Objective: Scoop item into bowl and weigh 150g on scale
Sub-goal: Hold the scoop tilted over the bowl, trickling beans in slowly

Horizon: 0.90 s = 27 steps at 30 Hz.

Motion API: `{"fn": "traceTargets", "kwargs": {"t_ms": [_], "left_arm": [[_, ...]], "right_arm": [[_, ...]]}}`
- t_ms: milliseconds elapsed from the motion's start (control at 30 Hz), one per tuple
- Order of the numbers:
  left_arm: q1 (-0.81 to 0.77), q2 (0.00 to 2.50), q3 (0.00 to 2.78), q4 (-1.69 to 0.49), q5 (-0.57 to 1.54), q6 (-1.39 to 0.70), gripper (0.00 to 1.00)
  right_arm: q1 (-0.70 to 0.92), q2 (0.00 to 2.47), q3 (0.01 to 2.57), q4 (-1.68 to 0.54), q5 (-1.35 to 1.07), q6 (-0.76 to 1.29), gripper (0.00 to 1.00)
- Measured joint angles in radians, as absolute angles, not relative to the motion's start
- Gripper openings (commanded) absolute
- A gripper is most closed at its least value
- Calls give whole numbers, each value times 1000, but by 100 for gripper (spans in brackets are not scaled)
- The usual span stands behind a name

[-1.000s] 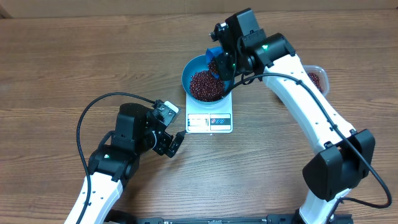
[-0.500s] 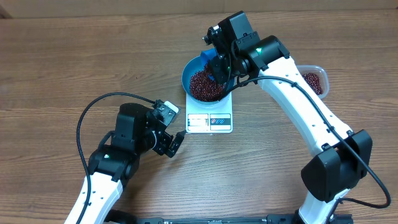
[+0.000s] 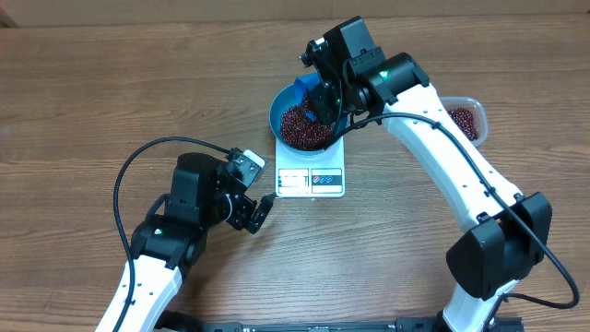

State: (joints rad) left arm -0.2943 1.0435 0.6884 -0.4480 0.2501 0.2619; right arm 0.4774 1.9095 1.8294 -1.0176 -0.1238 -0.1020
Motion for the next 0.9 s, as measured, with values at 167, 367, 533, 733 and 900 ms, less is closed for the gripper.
{"fn": "traceTargets", "kwargs": {"t_ms": [167, 367, 533, 733, 900], "left_arm": [[-294, 1044, 688, -448, 250, 262, 99], [-294, 1044, 688, -448, 250, 262, 100], [-294, 1044, 688, -448, 250, 262, 99], [-294, 1044, 688, -448, 250, 262, 100], [-294, 1044, 688, -448, 250, 262, 100]], "right_arm": [[477, 1909, 1829, -1018, -124, -102, 4], [477, 1909, 1829, -1021, -124, -102, 4], [478, 1909, 1829, -1022, -124, -102, 4], [477, 1909, 1829, -1022, -123, -102, 4], [478, 1910, 1830, -1025, -85, -102, 4]]}}
